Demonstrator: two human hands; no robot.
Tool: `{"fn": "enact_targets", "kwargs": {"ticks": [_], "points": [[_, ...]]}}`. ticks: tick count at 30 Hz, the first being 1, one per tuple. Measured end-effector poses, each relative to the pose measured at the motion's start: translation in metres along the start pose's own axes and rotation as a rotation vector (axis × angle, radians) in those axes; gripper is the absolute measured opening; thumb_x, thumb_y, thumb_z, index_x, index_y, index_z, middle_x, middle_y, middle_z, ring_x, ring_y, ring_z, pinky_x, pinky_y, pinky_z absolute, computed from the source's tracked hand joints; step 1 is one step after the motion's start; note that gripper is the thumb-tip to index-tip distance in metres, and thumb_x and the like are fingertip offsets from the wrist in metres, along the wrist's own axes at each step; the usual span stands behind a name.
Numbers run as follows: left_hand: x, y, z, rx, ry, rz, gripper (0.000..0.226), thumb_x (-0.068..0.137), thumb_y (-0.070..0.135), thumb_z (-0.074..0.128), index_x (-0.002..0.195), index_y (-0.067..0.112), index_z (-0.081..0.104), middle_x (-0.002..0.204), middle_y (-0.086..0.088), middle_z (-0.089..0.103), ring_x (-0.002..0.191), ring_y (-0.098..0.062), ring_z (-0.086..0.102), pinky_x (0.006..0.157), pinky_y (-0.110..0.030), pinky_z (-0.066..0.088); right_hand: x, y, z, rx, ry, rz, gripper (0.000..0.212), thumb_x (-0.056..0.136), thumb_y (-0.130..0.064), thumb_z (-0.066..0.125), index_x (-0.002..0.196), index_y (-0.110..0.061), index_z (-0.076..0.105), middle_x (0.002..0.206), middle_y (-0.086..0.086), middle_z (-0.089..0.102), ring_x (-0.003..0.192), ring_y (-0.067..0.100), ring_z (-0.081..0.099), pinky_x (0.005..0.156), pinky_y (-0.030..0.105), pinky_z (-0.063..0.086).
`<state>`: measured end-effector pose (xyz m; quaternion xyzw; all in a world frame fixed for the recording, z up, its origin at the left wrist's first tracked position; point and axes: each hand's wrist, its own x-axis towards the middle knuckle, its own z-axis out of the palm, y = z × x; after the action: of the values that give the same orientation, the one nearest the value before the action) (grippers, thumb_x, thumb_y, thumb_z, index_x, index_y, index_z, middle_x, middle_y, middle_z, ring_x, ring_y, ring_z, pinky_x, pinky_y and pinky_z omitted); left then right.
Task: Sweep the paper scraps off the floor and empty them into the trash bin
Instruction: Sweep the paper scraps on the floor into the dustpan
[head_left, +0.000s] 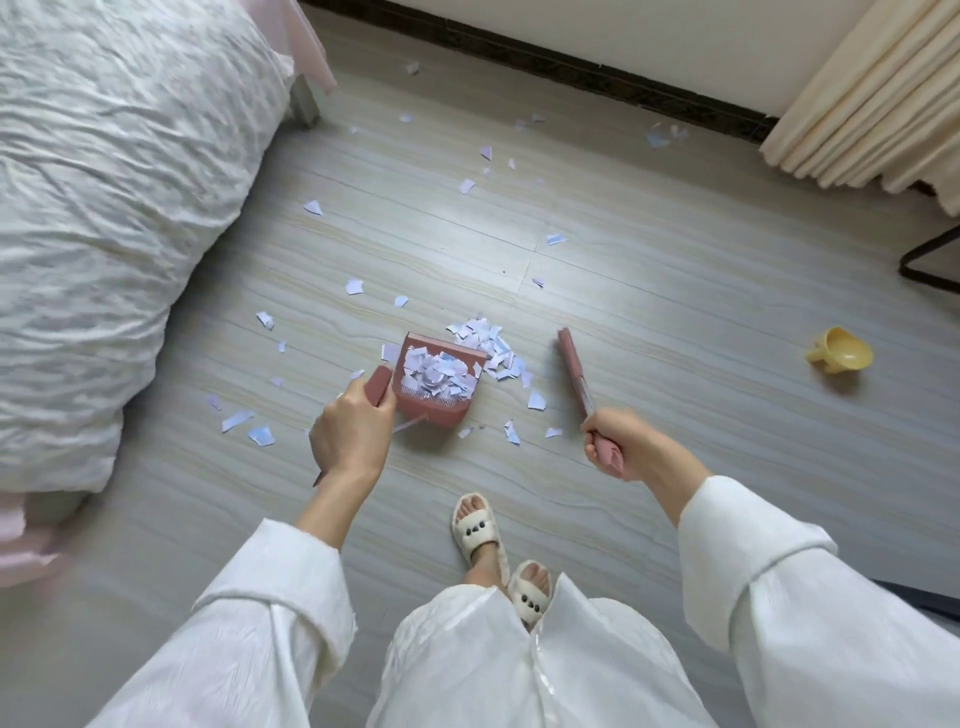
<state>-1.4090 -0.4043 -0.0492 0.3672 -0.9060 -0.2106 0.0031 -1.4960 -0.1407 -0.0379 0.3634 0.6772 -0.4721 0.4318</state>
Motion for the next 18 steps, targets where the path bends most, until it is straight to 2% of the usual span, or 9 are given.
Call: {"fn": "enact_targets", "kwargs": {"ticks": [4, 8, 9, 13, 18], "points": [[-0.026, -0.018, -0.003, -0.004, 0.018, -0.053, 0.04, 0.088, 0.047, 0.047, 0.082, 0.009, 0.058, 0.072, -0.02, 0.064, 0.072, -0.041, 0.059, 0.061, -0.037, 0.041, -0.011, 0.022, 0.026, 0.143, -0.051, 0.068, 0.022, 0.094, -0.001, 0.036, 0.074, -0.011, 0.037, 0.061, 0.004, 0.041, 0.02, 0.007, 0.044, 0.03, 0.009, 0.038], [-0.057, -0.044, -0.01, -0.009, 0.06, -0.086, 0.038, 0.088, 0.045, 0.049, 0.083, 0.009, 0.059, 0.07, -0.02, 0.062, 0.069, -0.04, 0.057, 0.06, -0.035, 0.036, -0.024, 0.046, 0.057, 0.34, -0.164, 0.11, 0.028, 0.094, -0.001, 0.031, 0.068, -0.011, 0.035, 0.03, 0.002, 0.039, 0.02, 0.008, 0.043, 0.027, 0.008, 0.032], [-0.062, -0.049, -0.012, -0.014, 0.065, -0.092, 0.037, 0.088, 0.045, 0.049, 0.08, 0.01, 0.058, 0.069, -0.019, 0.062, 0.066, -0.039, 0.055, 0.059, -0.034, 0.035, -0.026, 0.049, 0.065, 0.394, -0.197, 0.113, 0.029, 0.094, 0.0, 0.03, 0.067, -0.011, 0.036, 0.028, 0.002, 0.038, 0.021, 0.008, 0.043, 0.027, 0.007, 0.033], [-0.067, -0.065, -0.023, -0.004, 0.069, -0.109, 0.035, 0.088, 0.047, 0.048, 0.069, 0.018, 0.046, 0.063, -0.016, 0.059, 0.061, -0.036, 0.052, 0.057, -0.033, 0.035, -0.03, 0.047, 0.086, 0.525, -0.314, 0.117, 0.034, 0.095, -0.003, 0.032, 0.062, -0.012, 0.035, 0.03, 0.0, 0.042, 0.022, 0.006, 0.041, 0.03, 0.008, 0.032], [-0.047, -0.082, -0.032, 0.031, 0.038, -0.133, 0.038, 0.088, 0.05, 0.045, 0.068, 0.018, 0.047, 0.058, -0.007, 0.05, 0.059, -0.033, 0.046, 0.057, -0.032, 0.036, -0.026, 0.025, 0.108, 0.651, -0.394, 0.163, 0.036, 0.098, -0.009, 0.035, 0.062, -0.013, 0.036, 0.031, -0.002, 0.039, 0.021, 0.006, 0.04, 0.025, 0.011, 0.034]]}}
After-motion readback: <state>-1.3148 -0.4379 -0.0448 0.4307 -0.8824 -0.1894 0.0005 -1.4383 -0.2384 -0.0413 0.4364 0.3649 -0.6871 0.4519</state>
